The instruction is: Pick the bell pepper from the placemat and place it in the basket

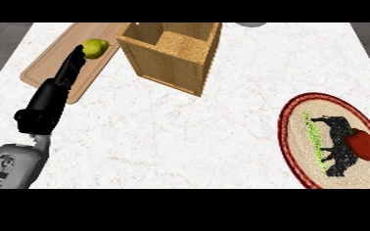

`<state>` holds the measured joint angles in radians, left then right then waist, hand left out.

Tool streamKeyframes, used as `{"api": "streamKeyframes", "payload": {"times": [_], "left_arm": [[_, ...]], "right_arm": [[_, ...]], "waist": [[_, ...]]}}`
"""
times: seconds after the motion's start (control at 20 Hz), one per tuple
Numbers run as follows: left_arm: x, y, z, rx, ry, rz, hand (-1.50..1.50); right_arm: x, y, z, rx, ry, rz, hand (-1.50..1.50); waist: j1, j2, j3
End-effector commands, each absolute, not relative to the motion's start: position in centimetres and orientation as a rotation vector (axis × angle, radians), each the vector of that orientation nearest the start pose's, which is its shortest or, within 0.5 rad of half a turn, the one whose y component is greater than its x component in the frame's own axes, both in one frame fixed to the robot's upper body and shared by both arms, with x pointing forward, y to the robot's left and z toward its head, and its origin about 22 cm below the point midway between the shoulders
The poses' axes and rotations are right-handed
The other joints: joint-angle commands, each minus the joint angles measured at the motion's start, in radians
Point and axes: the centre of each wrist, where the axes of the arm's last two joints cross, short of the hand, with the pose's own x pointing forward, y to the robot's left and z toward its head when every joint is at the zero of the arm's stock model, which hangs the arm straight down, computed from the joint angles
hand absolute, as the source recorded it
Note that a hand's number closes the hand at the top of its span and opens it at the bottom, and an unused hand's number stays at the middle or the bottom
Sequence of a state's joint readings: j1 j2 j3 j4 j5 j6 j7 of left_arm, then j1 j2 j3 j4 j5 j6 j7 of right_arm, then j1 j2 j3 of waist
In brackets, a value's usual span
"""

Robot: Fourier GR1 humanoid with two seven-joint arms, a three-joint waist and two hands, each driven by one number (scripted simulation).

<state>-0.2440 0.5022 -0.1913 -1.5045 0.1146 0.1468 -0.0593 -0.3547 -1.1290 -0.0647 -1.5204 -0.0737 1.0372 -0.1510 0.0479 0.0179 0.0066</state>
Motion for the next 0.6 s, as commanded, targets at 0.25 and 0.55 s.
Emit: {"api": "streamKeyframes", "payload": {"times": [0.25, 0.55], "left_arm": [[29.1, 28.6, 7.5, 0.252, -1.724, -0.410, 0.00], [30.0, 28.2, 8.6, 0.248, -1.734, -0.398, 0.00]], "right_arm": [[29.1, -39.3, 21.6, 0.041, -1.127, 1.670, -1.50], [29.3, -39.9, 16.1, 0.002, -1.065, 1.751, -1.50]], "waist": [[-0.001, -0.003, 0.000], [-0.002, -0.002, -0.002]]}}
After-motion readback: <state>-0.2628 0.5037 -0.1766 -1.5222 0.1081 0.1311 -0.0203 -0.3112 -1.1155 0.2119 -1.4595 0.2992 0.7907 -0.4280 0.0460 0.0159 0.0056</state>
